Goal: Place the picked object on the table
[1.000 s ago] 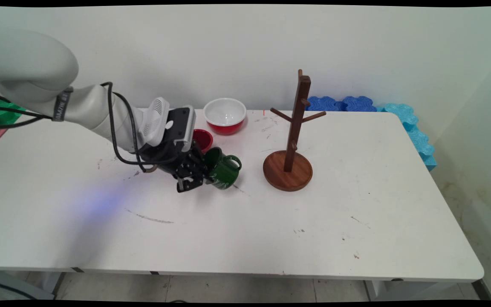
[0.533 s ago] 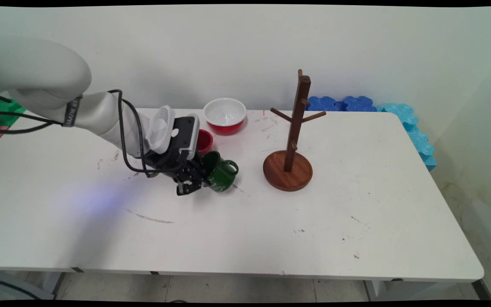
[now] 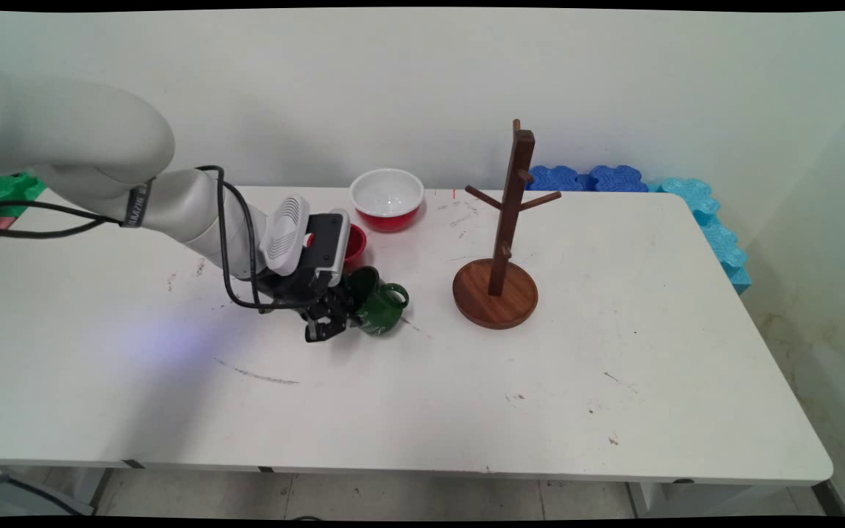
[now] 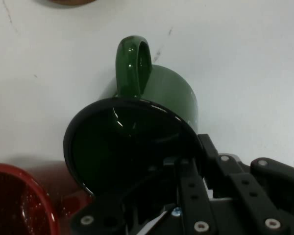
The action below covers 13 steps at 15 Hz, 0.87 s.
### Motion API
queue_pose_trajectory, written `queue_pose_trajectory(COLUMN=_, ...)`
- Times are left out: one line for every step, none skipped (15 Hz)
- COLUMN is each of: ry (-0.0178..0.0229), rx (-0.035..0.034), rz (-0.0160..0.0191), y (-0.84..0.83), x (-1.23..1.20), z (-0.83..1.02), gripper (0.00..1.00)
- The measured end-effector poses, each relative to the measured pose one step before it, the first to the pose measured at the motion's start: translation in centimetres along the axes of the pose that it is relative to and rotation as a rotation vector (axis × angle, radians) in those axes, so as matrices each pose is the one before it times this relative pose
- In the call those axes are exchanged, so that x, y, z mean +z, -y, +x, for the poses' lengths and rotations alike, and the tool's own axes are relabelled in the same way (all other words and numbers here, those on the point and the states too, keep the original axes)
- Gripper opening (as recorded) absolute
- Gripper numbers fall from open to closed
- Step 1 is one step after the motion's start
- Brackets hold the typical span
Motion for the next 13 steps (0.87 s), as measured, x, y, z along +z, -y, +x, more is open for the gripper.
queue_pose_trajectory(ry=0.00337, rx=0.00244, rz=0.00019, y=-0.03, x=0.111, z=0.005, gripper=0.0)
queue_pose_trajectory(ry=0.00344, rx=0.00236, rz=0.00032, y=-0.024, x=0.115, z=0.003, gripper=0.0)
queue_pose_trajectory(ry=0.00277, rx=0.00202, rz=-0.00011, y=-0.029, x=0.106, z=0.016, gripper=0.0)
queue_pose_trajectory(ry=0.00198, rx=0.00137, rz=0.0001, y=-0.018, x=0.074, z=0.003, gripper=1.0)
queue_pose_trajectory(ry=0.00115, rx=0.00097, rz=-0.00001, y=-0.011, x=0.046, z=0.006, gripper=1.0)
queue_pose_trajectory(ry=0.00151, rx=0.00141, rz=-0.00089, y=-0.027, x=0.076, z=0.014, gripper=1.0)
queue_pose_trajectory(ry=0.00077, rx=0.00067, rz=-0.0001, y=-0.011, x=0.037, z=0.007, gripper=1.0)
queue_pose_trajectory(ry=0.00082, rx=0.00066, rz=-0.00047, y=-0.02, x=0.055, z=0.004, gripper=1.0)
queue_pose_trajectory(ry=0.0004, rx=0.00066, rz=-0.00035, y=-0.012, x=0.037, z=0.013, gripper=1.0)
queue_pose_trajectory(ry=0.00016, rx=0.00149, rz=-0.00028, y=-0.001, x=0.052, z=0.027, gripper=1.0)
queue_pose_trajectory(ry=-0.00031, rx=0.00185, rz=-0.00011, y=-0.003, x=0.043, z=0.029, gripper=1.0)
queue_pose_trajectory(ry=-0.00073, rx=0.00118, rz=-0.00022, y=-0.001, x=0.033, z=0.013, gripper=1.0)
queue_pose_trajectory(ry=-0.00139, rx=0.00141, rz=0.00002, y=0.02, x=0.022, z=0.026, gripper=1.0)
